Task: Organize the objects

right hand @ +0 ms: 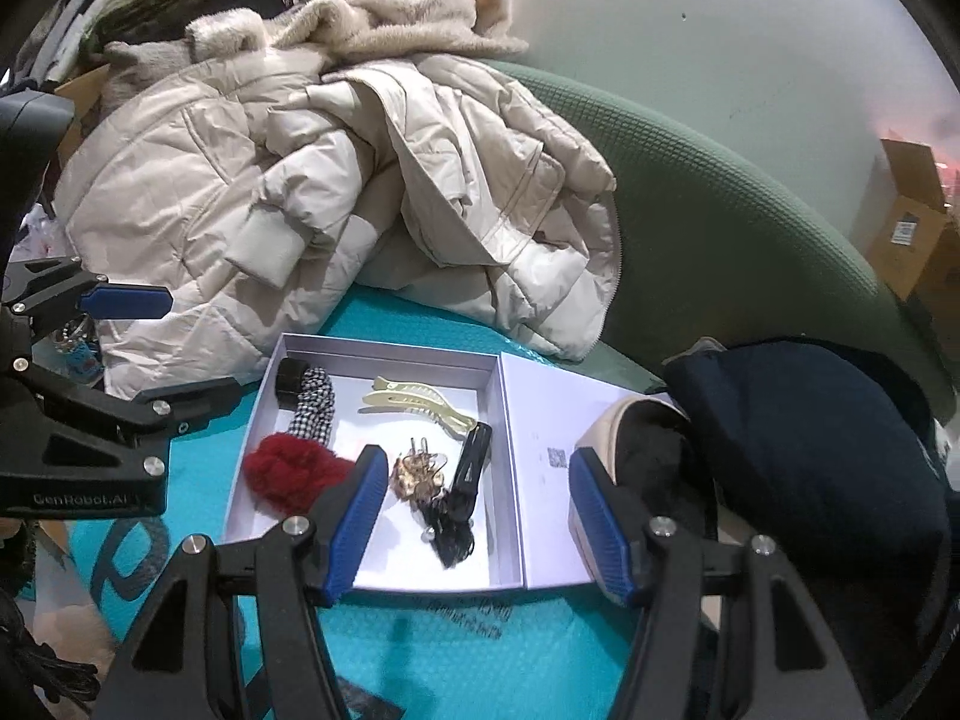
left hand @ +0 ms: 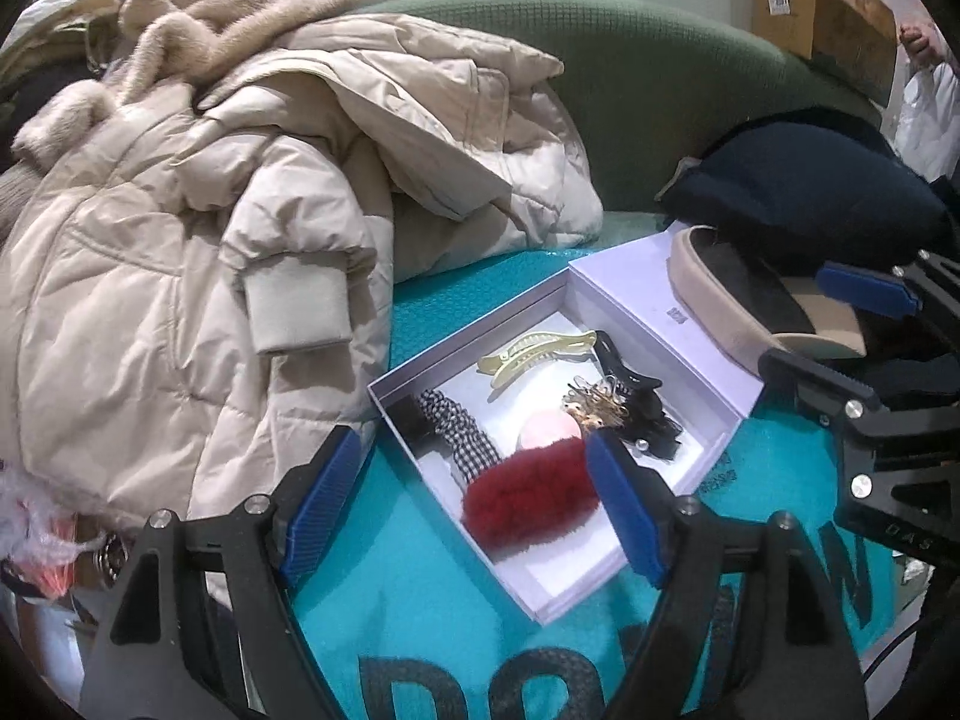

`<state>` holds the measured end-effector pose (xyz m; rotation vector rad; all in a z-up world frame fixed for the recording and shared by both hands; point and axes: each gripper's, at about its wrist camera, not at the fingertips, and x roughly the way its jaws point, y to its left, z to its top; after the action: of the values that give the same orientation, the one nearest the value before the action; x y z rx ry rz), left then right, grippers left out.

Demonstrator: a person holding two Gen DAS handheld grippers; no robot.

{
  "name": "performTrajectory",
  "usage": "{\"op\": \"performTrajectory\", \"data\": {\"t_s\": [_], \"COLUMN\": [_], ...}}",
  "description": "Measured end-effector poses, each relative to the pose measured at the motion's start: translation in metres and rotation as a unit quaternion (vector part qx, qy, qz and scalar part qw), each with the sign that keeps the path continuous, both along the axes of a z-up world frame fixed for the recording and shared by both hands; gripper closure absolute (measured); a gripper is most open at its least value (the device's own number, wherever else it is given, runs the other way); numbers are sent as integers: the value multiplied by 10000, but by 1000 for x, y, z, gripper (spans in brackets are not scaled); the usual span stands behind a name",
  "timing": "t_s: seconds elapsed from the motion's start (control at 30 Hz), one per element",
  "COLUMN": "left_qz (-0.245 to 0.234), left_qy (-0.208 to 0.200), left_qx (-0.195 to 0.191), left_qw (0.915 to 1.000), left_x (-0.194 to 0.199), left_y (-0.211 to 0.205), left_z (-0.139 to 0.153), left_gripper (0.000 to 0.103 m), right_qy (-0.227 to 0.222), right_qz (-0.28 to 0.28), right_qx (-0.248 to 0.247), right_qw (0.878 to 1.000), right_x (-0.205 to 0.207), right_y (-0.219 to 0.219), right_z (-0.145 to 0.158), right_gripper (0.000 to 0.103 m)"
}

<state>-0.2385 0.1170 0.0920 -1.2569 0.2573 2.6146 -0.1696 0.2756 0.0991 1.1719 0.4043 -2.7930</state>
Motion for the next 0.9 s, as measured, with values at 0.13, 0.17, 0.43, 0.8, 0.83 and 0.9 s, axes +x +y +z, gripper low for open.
{"op": "performTrajectory", "data": {"t_s": [0.13, 0.17, 0.43, 0.8, 0.83, 0.9], "left_qz": [53, 60, 77, 122, 140, 158], "left_qy": [78, 80, 148, 130, 141, 159], "left_qx": [48, 44, 107, 59, 37, 11], "left_qw": [9999, 9999, 9998, 9998, 9998, 9997], "left_x": [22, 29, 77, 131, 136, 142], "left_y": [-7, -9, -18, -24, -25, -27], "left_z": [12, 15, 26, 17, 16, 13], "left_gripper": [26, 26, 25, 25, 25, 25], "right_qy": [63, 81, 187, 215, 223, 205], "right_qz": [-64, -81, -267, -554, -567, -594], "right_qx": [-41, -56, -102, -99, -98, -113], "right_qw": [10000, 9999, 9994, 9982, 9981, 9980], "right_x": [22, 27, 68, 108, 111, 117], "right_y": [-4, -4, -10, -15, -16, -18], "right_z": [9, 11, 15, 0, -1, -4], "right_gripper": [40, 40, 40, 40, 40, 40]}}
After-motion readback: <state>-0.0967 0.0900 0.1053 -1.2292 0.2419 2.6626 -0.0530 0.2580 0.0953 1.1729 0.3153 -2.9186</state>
